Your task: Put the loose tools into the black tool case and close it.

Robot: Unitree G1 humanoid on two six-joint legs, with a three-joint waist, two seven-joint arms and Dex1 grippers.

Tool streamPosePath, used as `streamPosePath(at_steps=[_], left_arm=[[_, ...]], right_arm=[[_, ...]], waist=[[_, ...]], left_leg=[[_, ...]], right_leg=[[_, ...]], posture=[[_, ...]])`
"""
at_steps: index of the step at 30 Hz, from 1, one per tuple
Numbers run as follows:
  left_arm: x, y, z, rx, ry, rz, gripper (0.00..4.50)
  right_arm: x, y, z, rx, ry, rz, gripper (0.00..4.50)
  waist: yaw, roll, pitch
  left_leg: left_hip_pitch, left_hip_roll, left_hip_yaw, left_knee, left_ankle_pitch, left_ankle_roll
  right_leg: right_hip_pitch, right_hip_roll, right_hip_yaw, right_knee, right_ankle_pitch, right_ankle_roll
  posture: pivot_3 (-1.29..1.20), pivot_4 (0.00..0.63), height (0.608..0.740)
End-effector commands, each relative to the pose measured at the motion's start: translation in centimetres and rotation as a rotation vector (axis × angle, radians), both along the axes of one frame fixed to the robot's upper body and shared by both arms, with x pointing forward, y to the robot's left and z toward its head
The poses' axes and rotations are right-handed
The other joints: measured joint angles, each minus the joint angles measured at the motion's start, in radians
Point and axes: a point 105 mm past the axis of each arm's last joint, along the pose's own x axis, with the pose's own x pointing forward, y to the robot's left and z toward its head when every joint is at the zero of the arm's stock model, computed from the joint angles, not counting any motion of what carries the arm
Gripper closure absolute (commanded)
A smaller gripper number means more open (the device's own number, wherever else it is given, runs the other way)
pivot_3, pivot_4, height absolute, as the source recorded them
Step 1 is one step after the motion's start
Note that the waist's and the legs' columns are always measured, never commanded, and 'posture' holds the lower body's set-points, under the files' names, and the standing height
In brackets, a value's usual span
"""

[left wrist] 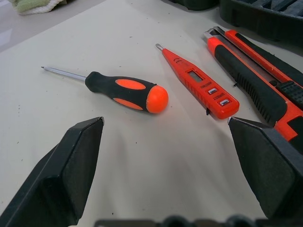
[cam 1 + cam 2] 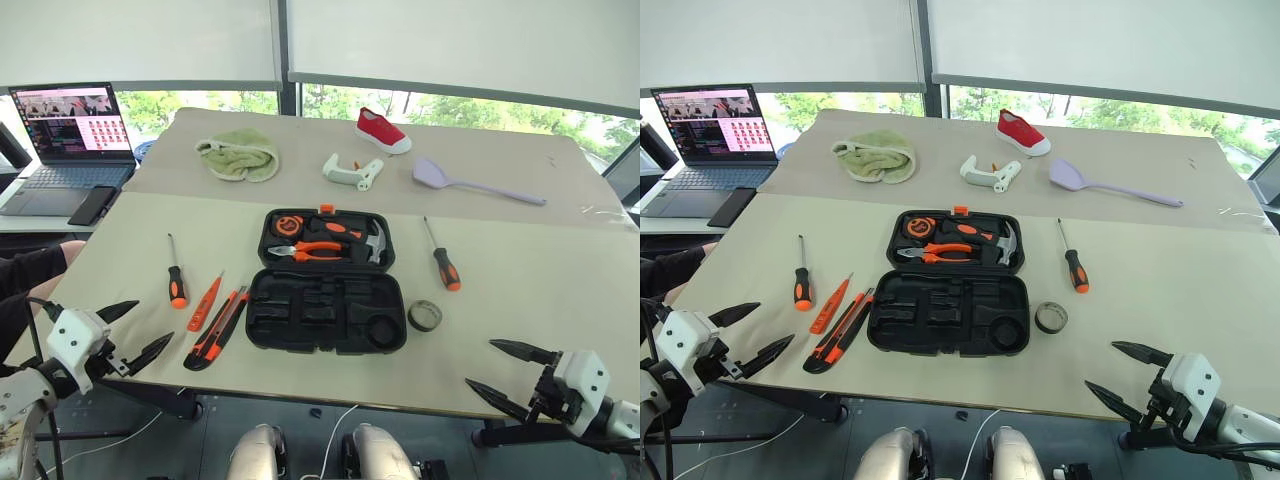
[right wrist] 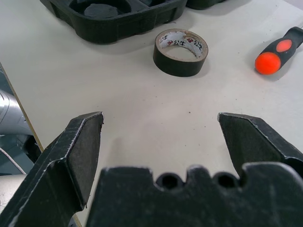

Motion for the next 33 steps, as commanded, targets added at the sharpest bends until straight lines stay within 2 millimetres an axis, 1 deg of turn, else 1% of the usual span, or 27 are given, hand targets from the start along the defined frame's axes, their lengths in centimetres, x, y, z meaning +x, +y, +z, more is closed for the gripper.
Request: streamPosePath(at_steps=[1,2,3,4,6,7,8,11,14,15,16,18,20,22,24,25,29,31,33], left_arm=[[-0.2,1.4,1.7,-0.094,-0.008,0.073,0.0],[-0.6,2.5,2.4,-0.186,-0.002,0.136,0.0],[-1.2,3.5,2.9,-0.233,-0.002,0.191,0.0],[-1.6,4.5,3.1,-0.243,-0.003,0.242,0.0],[-2.8,6.2,2.6,-0.26,0.021,0.353,0.0],[-3.5,7.1,2.2,-0.289,0.05,0.413,0.0],[-4.1,7.5,1.9,-0.325,0.068,0.444,0.0],[-5.6,7.7,1.1,-0.421,0.18,0.496,0.0],[-5.8,7.4,1.3,-0.447,0.253,0.517,0.0],[-5.7,7.2,1.1,-0.427,0.295,0.527,0.0],[-5.5,6.9,1.1,-0.407,0.334,0.528,0.0],[-3.4,5.1,2.3,-0.409,0.383,0.485,0.0],[-0.6,3.2,3.6,-0.412,0.4,0.439,0.0],[1.3,2.2,4.1,-0.43,0.404,0.428,0.0],[2.8,1.7,3.8,-0.422,0.431,0.454,0.0],[3.5,1.4,3.7,-0.424,0.439,0.463,0.0],[5.5,0.6,3.2,-0.428,0.456,0.493,0.0],[6.6,0.3,2.6,-0.43,0.466,0.512,0.0],[7.6,-0.3,2.1,-0.431,0.482,0.52,0.0]], right_arm=[[0.6,0.9,1.8,0.038,-0.11,0.049,0.01],[1.0,2.0,2.6,0.076,-0.152,0.095,0.01],[1.3,3.2,3.9,0.13,-0.208,0.148,0.01],[1.7,4.0,5.2,0.192,-0.256,0.179,0.01],[2.4,5.4,7.1,0.276,-0.304,0.213,0.01],[2.4,6.2,7.6,0.292,-0.316,0.248,0.01],[2.4,6.9,7.9,0.299,-0.324,0.278,0.01],[2.3,8.5,8.4,0.319,-0.332,0.335,0.01],[2.1,9.0,8.2,0.314,-0.326,0.349,0.01],[2.2,9.0,8.1,0.312,-0.325,0.348,0.01],[2.2,9.0,8.0,0.311,-0.323,0.347,0.01],[2.3,9.0,7.8,0.3,-0.324,0.347,0.01],[2.4,8.8,7.4,0.288,-0.322,0.352,0.01],[2.5,8.7,7.2,0.286,-0.32,0.355,0.01],[2.5,8.7,6.9,0.282,-0.315,0.363,0.01],[2.5,8.6,6.7,0.275,-0.312,0.368,0.01],[2.7,8.5,6.3,0.274,-0.315,0.363,0.01],[2.8,8.6,6.1,0.276,-0.319,0.36,0.01],[2.8,8.6,6.1,0.277,-0.325,0.354,0.01]], waist=[[0.0,0.0,0.0],[-0.005,-0.001,0.0],[-0.011,-0.002,0.0],[-0.019,-0.002,0.001],[-0.026,0.0,0.002],[-0.026,0.001,0.002],[-0.025,0.001,0.002],[-0.016,-0.001,0.001],[0.002,-0.003,0.001],[0.008,-0.003,0.001],[0.013,-0.003,0.001],[0.02,-0.004,0.001],[0.031,-0.004,0.001],[0.034,-0.003,0.002],[0.022,-0.002,0.002],[0.016,-0.002,0.002],[-0.005,-0.003,0.002],[-0.006,-0.003,0.002],[0.0,-0.002,0.002]], left_leg=[[0.0,0.0,0.0,0.0,0.0,0.0],[0.0,0.0,0.0,0.0,0.0,0.0],[0.0,0.001,0.0,0.0,0.0,0.0],[-0.001,0.001,0.0,0.0,0.0,0.0],[0.001,0.001,-0.005,0.0,0.0,0.0],[0.001,0.001,-0.006,0.0,0.001,0.0],[0.001,0.0,-0.006,0.0,0.001,0.0],[0.001,0.0,-0.007,0.0,0.0,0.0],[0.0,0.0,-0.008,0.001,0.0,0.0],[0.0,-0.001,-0.008,0.001,0.0,0.0],[-0.001,-0.001,-0.008,0.001,0.0,0.0],[-0.001,-0.001,-0.009,0.001,0.0,0.0],[-0.002,-0.002,-0.01,0.001,0.0,0.0],[-0.003,-0.004,-0.012,0.001,0.0,0.0],[-0.002,-0.005,-0.012,0.002,0.0,0.0],[-0.001,-0.005,-0.012,0.001,0.0,0.0],[0.0,-0.005,-0.012,0.001,0.001,0.0],[0.001,-0.004,-0.013,0.001,0.004,-0.006],[0.001,-0.003,-0.015,0.001,0.004,-0.007]], right_leg=[[0.0,0.0,0.0,0.0,0.0,0.0],[0.0,0.0,0.0,0.0,0.0,0.0],[0.0,0.0,0.0,0.0,0.0,0.0],[0.002,0.001,0.0,0.002,0.0,0.001],[0.003,0.0,-0.001,0.002,-0.001,0.002],[0.004,0.0,-0.001,0.002,-0.001,0.002],[0.005,0.0,-0.002,0.002,-0.001,0.002],[0.003,-0.001,-0.004,0.0,-0.001,0.002],[0.001,-0.002,-0.005,-0.001,0.0,0.0],[0.001,-0.003,-0.006,-0.001,0.0,-0.001],[0.001,-0.005,-0.007,-0.001,-0.002,-0.008],[0.001,-0.005,-0.007,-0.001,-0.001,-0.01],[0.002,-0.007,-0.009,-0.001,-0.001,-0.01],[0.002,-0.009,-0.011,0.0,-0.001,-0.01],[0.005,-0.009,-0.01,-0.001,0.001,-0.006],[0.01,-0.009,-0.01,-0.001,0.003,-0.002],[0.013,-0.002,-0.01,-0.001,0.003,-0.001],[0.012,0.001,-0.009,0.0,0.002,-0.002],[0.013,0.001,-0.01,0.001,0.001,-0.003]], posture=[[0.0,0.15,0.736],[0.0,0.15,0.736],[0.0,0.15,0.736],[0.0,0.15,0.736],[0.0,0.15,0.736],[0.0,0.15,0.736],[0.0,0.15,0.736],[0.0,0.15,0.736],[0.0,0.15,0.736],[0.0,0.15,0.736],[0.0,0.15,0.736],[0.0,0.15,0.736],[0.0,0.15,0.736],[0.0,0.15,0.736],[0.0,0.15,0.736],[0.0,0.15,0.736],[0.0,0.15,0.736],[0.0,0.15,0.736],[0.0,0.15,0.736]])
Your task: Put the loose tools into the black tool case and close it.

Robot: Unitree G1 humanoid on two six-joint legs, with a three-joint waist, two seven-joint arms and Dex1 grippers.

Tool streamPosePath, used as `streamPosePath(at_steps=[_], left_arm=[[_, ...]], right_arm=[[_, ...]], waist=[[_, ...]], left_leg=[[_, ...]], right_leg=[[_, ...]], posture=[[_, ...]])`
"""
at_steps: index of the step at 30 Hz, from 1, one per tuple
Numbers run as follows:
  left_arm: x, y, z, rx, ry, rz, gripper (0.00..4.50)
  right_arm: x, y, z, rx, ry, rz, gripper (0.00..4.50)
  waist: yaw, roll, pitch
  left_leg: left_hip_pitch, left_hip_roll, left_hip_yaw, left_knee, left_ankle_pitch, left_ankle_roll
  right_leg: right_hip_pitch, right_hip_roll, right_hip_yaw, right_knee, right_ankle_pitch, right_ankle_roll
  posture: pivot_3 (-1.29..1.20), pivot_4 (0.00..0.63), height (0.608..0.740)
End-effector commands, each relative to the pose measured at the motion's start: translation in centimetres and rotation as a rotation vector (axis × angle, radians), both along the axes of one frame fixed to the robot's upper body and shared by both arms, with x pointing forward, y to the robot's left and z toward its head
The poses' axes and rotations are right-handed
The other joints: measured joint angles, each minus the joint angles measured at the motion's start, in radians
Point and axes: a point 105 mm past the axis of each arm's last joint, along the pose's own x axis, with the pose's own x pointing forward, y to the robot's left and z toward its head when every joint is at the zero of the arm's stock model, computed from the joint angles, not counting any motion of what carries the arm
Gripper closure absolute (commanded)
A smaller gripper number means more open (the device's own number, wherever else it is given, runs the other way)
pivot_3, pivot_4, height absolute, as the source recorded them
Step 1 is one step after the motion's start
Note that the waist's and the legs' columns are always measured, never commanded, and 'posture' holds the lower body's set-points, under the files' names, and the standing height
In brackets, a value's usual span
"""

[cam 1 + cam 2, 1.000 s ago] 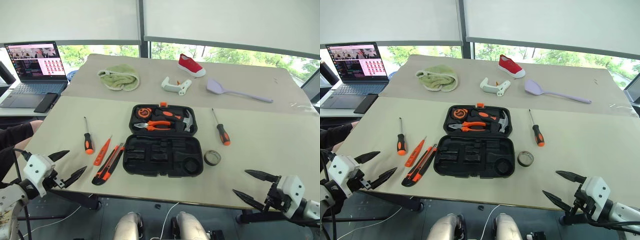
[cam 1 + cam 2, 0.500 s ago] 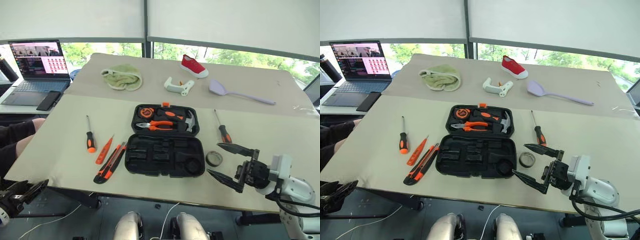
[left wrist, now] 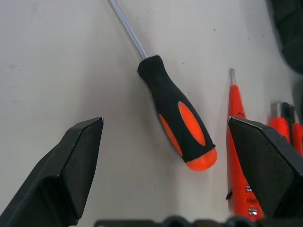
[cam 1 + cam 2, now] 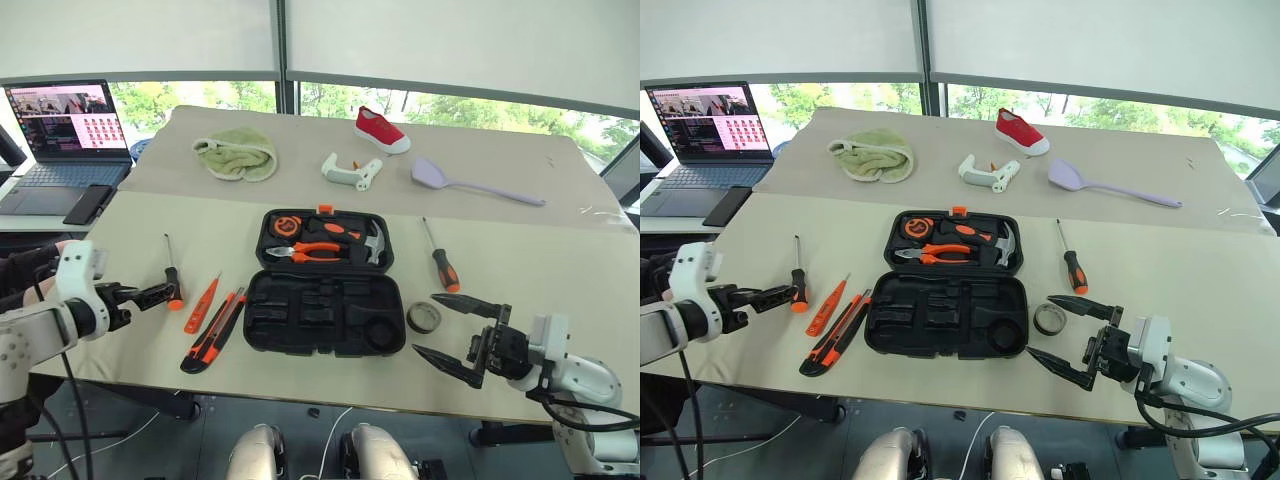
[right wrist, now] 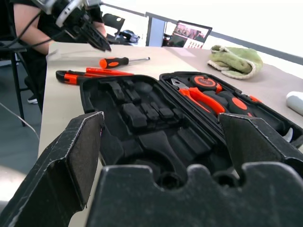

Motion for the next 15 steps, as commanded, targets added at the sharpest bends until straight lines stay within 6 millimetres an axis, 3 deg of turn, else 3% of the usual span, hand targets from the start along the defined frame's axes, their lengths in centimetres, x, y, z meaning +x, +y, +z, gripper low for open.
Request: streamPosePath(at_steps=[1,4,6,10,12,15], left_arm=[[1.7,-0.4,-0.4,0.019,0.011,0.024,0.0],[2.7,-1.1,-1.1,-0.022,0.029,0.027,0.76],[3.0,-1.4,-1.4,-0.037,0.042,0.021,1.53],[2.7,0.0,-1.3,-0.015,0.049,0.065,3.0],[2.5,1.1,-0.2,0.025,-0.009,0.082,3.71],[2.9,0.7,3.9,0.098,-0.184,-0.013,3.76]], right_arm=[[0.0,0.3,0.5,0.002,-0.055,0.0,0.01],[0.0,0.3,0.4,0.004,-0.053,-0.008,0.0],[0.0,0.4,0.5,0.003,-0.052,-0.007,0.0],[0.0,0.5,1.0,0.004,-0.056,-0.01,0.0],[0.1,0.4,1.5,0.021,-0.07,-0.022,0.0],[0.6,-0.1,2.5,0.04,-0.094,-0.052,0.0]], waist=[[0.004,0.0,0.0],[0.006,0.0,0.0],[0.009,0.0,0.0],[0.008,0.0,0.0],[0.0,0.0,0.0],[-0.006,0.0,0.0]], left_leg=[[0.0,0.0,-0.001,0.0,0.0,0.0],[0.0,-0.001,-0.002,0.001,-0.001,0.001],[0.0,-0.001,-0.002,0.001,-0.001,0.001],[0.0,-0.001,-0.003,0.001,-0.001,0.001],[0.001,-0.001,-0.003,0.001,-0.001,0.0],[0.001,0.0,-0.003,0.0,0.0,0.0]], right_leg=[[0.0,0.0,-0.001,0.001,0.0,0.0],[0.001,0.0,-0.001,0.001,0.0,0.0],[0.001,-0.001,-0.002,0.001,0.0,0.0],[0.001,-0.001,-0.002,0.001,0.0,0.0],[0.002,-0.001,-0.001,0.002,0.0,0.0],[0.001,0.0,-0.001,0.002,0.0,-0.001]], posture=[[0.0,0.15,0.736],[0.0,0.15,0.736],[0.0,0.15,0.736],[0.0,0.15,0.736],[0.0,0.15,0.736],[0.0,0.15,0.736]])
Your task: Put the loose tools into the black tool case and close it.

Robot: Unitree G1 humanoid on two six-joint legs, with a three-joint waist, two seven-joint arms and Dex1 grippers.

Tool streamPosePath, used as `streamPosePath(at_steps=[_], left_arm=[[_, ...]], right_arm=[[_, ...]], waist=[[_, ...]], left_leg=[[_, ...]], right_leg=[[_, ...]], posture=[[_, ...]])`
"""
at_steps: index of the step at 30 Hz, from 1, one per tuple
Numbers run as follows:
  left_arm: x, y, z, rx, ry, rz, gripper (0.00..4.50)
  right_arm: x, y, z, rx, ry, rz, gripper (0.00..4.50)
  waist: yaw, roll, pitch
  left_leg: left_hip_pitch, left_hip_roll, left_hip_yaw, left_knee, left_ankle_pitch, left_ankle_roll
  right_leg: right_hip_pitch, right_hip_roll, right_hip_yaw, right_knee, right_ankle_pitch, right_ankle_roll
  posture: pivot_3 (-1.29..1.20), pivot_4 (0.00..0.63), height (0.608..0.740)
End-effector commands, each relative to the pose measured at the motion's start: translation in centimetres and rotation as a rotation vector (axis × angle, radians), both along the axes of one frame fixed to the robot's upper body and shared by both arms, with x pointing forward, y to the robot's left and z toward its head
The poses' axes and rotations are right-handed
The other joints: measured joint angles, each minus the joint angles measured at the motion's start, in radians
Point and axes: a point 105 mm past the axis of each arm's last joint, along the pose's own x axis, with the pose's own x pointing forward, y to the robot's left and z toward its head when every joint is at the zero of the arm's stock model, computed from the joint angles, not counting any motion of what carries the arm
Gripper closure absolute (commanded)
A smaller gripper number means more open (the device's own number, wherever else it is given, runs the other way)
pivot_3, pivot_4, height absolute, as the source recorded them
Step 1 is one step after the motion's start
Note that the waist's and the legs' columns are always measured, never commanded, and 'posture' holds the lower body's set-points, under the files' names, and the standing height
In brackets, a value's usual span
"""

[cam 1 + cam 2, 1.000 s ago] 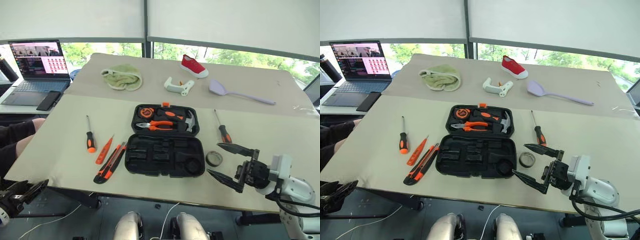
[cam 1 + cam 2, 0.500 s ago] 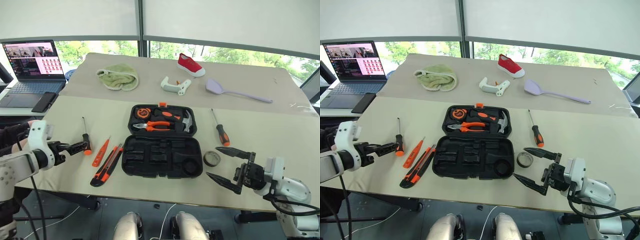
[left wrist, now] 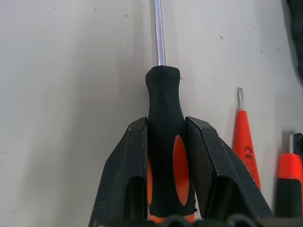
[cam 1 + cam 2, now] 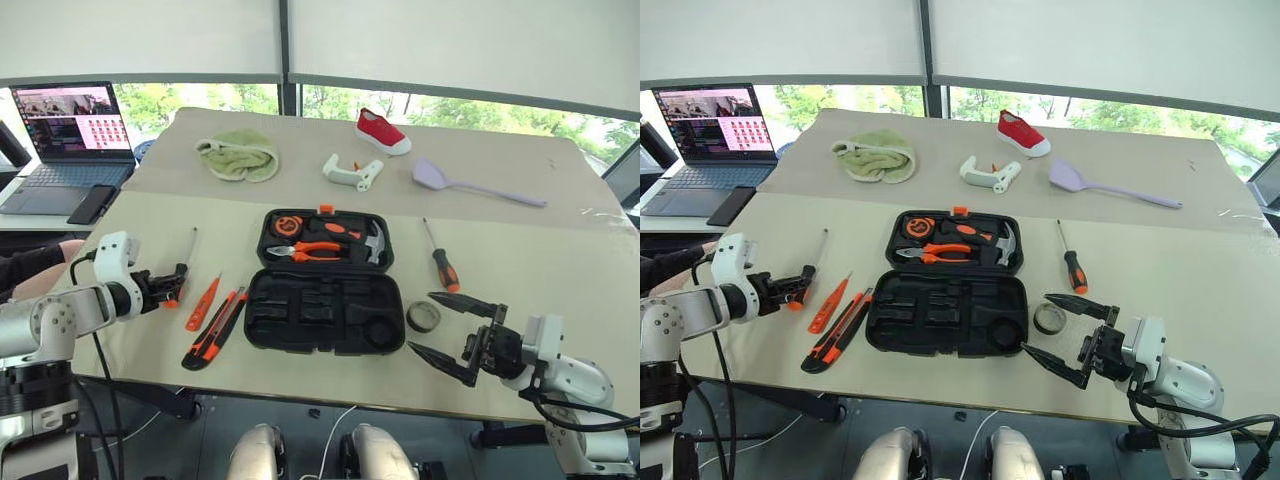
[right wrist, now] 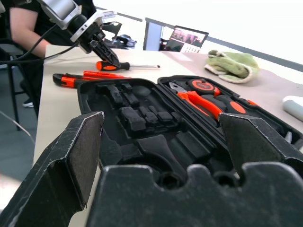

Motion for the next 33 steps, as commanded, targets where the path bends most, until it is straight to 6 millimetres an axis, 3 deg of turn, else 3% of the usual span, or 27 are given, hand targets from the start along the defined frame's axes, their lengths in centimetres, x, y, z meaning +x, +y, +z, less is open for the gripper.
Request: streamPosePath(at_steps=[1,4,8,12,14,17,20,24,33], left_arm=[[0.5,0.0,6.0,0.127,-0.249,-0.119,3.76],[0.7,-3.0,8.3,0.242,-0.405,-0.4,3.76],[-0.4,-9.1,8.6,0.299,-0.478,-0.867,3.76],[-0.8,-14.5,7.0,0.394,-0.482,-1.244,3.76],[-0.5,-15.7,6.3,0.432,-0.473,-1.318,3.76],[0.5,-18.1,3.7,0.533,-0.414,-1.431,3.76],[1.8,-19.2,2.7,0.595,-0.404,-1.423,3.76],[2.3,-19.3,1.9,0.656,-0.378,-1.433,3.76],[2.8,-20.3,1.9,0.67,-0.428,-1.412,3.76]], right_arm=[[0.4,-0.7,2.5,0.011,-0.082,-0.033,0.0],[0.7,-2.0,2.9,-0.002,-0.085,-0.076,0.0],[0.9,-3.6,3.3,-0.026,-0.07,-0.127,0.0],[1.0,-4.5,3.7,-0.053,-0.04,-0.145,0.0],[1.0,-4.6,3.7,-0.059,-0.032,-0.144,0.0],[0.9,-4.4,3.7,-0.066,-0.024,-0.144,0.0],[0.8,-4.2,3.8,-0.06,-0.022,-0.152,0.0],[0.5,-3.9,3.7,-0.052,-0.019,-0.164,0.0],[0.1,-2.9,3.3,-0.029,0.009,-0.166,0.0]], waist=[[0.003,-0.001,0.001],[0.015,-0.001,0.001],[0.036,0.001,0.001],[0.041,0.001,0.001],[0.035,0.001,0.001],[0.029,0.002,0.002],[0.028,0.003,0.002],[0.024,0.003,0.002],[0.029,0.003,0.002]], left_leg=[[-0.001,0.0,0.0,0.0,0.0,-0.001],[-0.002,-0.001,-0.001,0.0,0.0,-0.001],[-0.003,-0.004,0.0,0.0,-0.001,0.001],[-0.007,-0.005,-0.001,0.002,-0.002,0.002],[-0.008,-0.005,-0.001,0.004,-0.003,0.006],[-0.008,-0.004,-0.002,0.006,0.001,0.014],[-0.008,-0.005,-0.002,0.007,0.001,0.015],[-0.011,-0.004,-0.003,0.011,0.0,0.017],[-0.012,-0.005,-0.003,0.015,-0.002,0.021]], right_leg=[[-0.001,0.0,0.0,0.0,0.0,0.0],[-0.001,-0.001,-0.001,-0.001,0.0,0.0],[-0.001,-0.006,-0.003,-0.002,0.0,0.0],[-0.001,-0.005,-0.005,-0.003,0.0,0.0],[-0.001,-0.001,-0.005,-0.003,0.0,0.001],[-0.001,0.002,-0.004,-0.002,0.0,0.001],[-0.001,0.004,-0.003,-0.001,-0.001,0.003],[-0.001,0.004,-0.004,-0.001,-0.002,0.004],[0.0,0.001,-0.005,-0.001,-0.002,0.007]], posture=[[0.0,0.15,0.736],[0.0,0.15,0.736],[0.0,0.15,0.736],[0.0,0.15,0.736],[0.0,0.15,0.736],[0.0,0.15,0.736],[0.0,0.15,0.736],[0.0,0.15,0.736],[0.0,0.15,0.736]])
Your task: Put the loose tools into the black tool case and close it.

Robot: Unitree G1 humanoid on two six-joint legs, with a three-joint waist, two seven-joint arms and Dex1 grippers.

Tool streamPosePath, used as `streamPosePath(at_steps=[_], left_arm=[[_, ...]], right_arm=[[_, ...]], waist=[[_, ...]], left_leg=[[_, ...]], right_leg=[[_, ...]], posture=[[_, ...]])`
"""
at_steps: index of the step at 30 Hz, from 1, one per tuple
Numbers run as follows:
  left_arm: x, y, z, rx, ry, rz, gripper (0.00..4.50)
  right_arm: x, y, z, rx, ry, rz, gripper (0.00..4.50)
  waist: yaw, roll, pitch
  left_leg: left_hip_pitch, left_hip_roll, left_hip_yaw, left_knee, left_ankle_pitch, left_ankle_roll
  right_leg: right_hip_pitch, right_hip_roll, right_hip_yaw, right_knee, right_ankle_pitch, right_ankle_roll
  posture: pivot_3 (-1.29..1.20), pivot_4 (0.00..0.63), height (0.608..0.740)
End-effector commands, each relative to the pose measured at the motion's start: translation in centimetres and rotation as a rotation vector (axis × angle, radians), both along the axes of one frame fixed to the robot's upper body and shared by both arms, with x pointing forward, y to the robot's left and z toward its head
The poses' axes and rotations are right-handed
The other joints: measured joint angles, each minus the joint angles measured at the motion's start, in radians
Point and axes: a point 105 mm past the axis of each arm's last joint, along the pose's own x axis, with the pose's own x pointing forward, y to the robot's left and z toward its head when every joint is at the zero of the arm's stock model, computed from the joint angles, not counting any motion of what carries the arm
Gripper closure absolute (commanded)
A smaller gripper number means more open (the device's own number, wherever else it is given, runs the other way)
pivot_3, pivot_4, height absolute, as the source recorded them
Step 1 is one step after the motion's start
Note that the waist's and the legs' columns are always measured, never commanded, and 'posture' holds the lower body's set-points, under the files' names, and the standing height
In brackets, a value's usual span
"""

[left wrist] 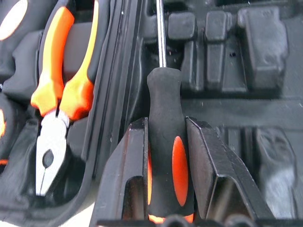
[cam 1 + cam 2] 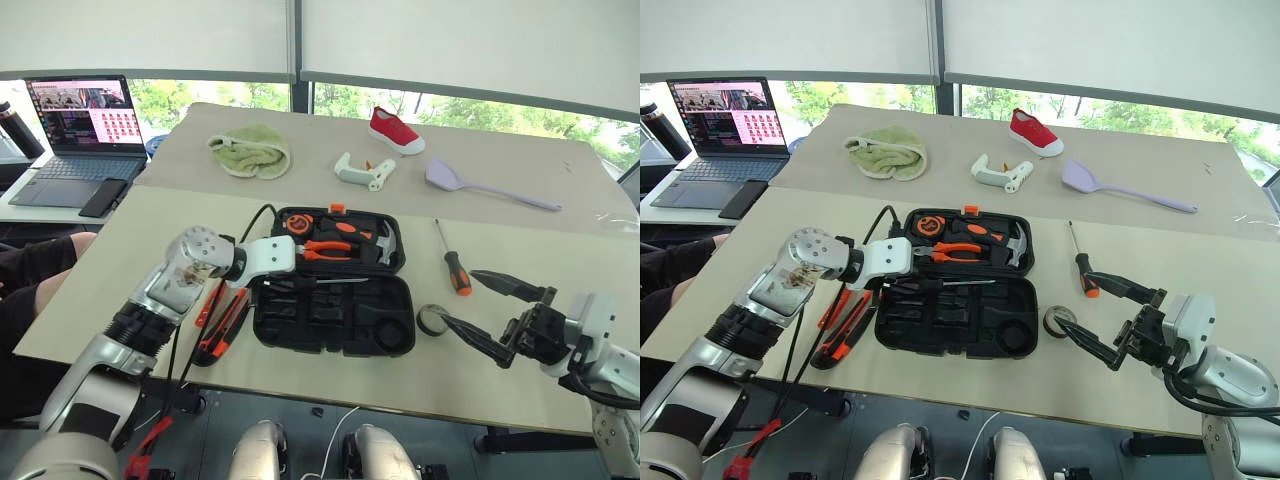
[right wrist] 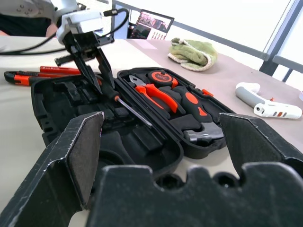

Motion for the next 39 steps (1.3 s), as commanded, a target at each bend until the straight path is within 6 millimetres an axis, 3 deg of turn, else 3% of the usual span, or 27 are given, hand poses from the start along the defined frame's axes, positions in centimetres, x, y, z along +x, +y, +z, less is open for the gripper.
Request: streamPosePath(at_steps=[1,7,9,11,14,21,25,32,35,38,39], left_arm=[[0.0,-0.7,1.3,-0.032,-0.06,-0.041,3.27],[-0.4,-3.1,4.3,-0.301,-0.133,-0.07,1.05],[-0.9,-3.4,5.1,-0.375,-0.138,-0.085,1.05],[-0.9,-2.9,4.5,-0.385,-0.113,-0.051,1.05],[-0.4,-1.6,2.1,-0.349,-0.077,0.035,1.82],[-0.4,-2.1,-0.7,-0.278,-0.02,0.069,4.4],[-0.5,-2.9,-2.6,-0.236,0.037,0.08,4.46],[-1.0,-3.4,-4.0,-0.246,0.094,0.091,4.46],[-0.3,-3.1,-2.2,-0.379,0.044,0.121,4.46],[-0.7,-1.2,2.4,-0.644,-0.023,0.101,3.81],[-1.3,-0.1,3.8,-0.722,-0.051,0.074,3.36]], right_arm=[[-0.3,0.5,0.5,0.016,-0.007,0.006,0.0],[-0.4,1.0,0.2,0.028,0.02,0.022,0.0],[-0.5,1.1,0.2,0.031,0.026,0.023,0.0],[-0.7,1.1,0.1,0.033,0.031,0.022,0.0],[-0.8,1.1,0.0,0.038,0.038,0.01,0.0],[-0.7,0.9,-0.1,0.04,0.044,-0.002,0.0],[-0.8,1.0,-0.3,0.044,0.053,-0.001,0.0],[-0.8,0.7,-1.0,0.061,0.084,-0.04,0.0],[-0.5,-0.2,-1.3,0.076,0.093,-0.114,0.0],[-0.7,-2.7,-2.0,0.077,0.11,-0.258,0.0],[-0.9,-3.6,-2.5,0.068,0.123,-0.311,0.0]], waist=[[0.0,0.0,0.0],[0.003,0.0,0.0],[0.002,0.0,0.0],[0.0,0.0,0.0],[-0.005,0.003,-0.001],[0.003,0.003,-0.001],[0.006,0.003,-0.001],[0.008,0.007,-0.004],[0.007,0.009,-0.005],[0.004,0.009,-0.005],[0.003,0.009,-0.005]], left_leg=[[0.0,0.0,0.0,0.0,0.0,0.0],[0.0,-0.001,0.0,0.0,0.0,0.001],[-0.001,-0.001,-0.001,0.001,0.0,0.001],[-0.001,-0.001,-0.001,0.001,0.0,0.001],[0.001,0.0,-0.001,0.001,0.0,0.001],[0.0,-0.001,-0.001,0.001,-0.001,0.001],[0.0,-0.003,-0.002,0.001,-0.001,0.002],[0.001,-0.004,-0.003,0.002,-0.001,0.002],[0.002,-0.006,-0.004,0.002,-0.002,0.004],[0.002,-0.006,-0.005,0.002,-0.002,0.004],[0.001,-0.006,-0.005,0.002,-0.002,0.004]], right_leg=[[0.0,0.0,0.0,0.0,0.0,0.0],[0.0,-0.001,0.0,0.0,0.0,0.001],[0.001,-0.001,0.0,0.0,0.0,0.001],[0.001,-0.001,0.0,0.0,0.0,0.001],[0.002,-0.001,0.0,0.0,0.0,0.001],[0.002,-0.001,-0.002,0.0,0.0,0.002],[0.002,-0.003,-0.006,0.0,0.0,0.003],[0.005,-0.003,-0.007,-0.001,-0.001,0.004],[0.007,-0.005,-0.007,-0.001,-0.001,0.005],[0.007,-0.007,-0.007,-0.001,-0.001,0.005],[0.005,-0.007,-0.007,-0.001,-0.001,0.005]], posture=[[0.0,0.15,0.736],[0.0,0.15,0.736],[0.0,0.15,0.736],[0.0,0.15,0.736],[0.0,0.15,0.736],[0.0,0.15,0.736],[0.0,0.15,0.736],[0.0,0.15,0.736],[0.0,0.15,0.736],[0.0,0.15,0.736],[0.0,0.15,0.736]])
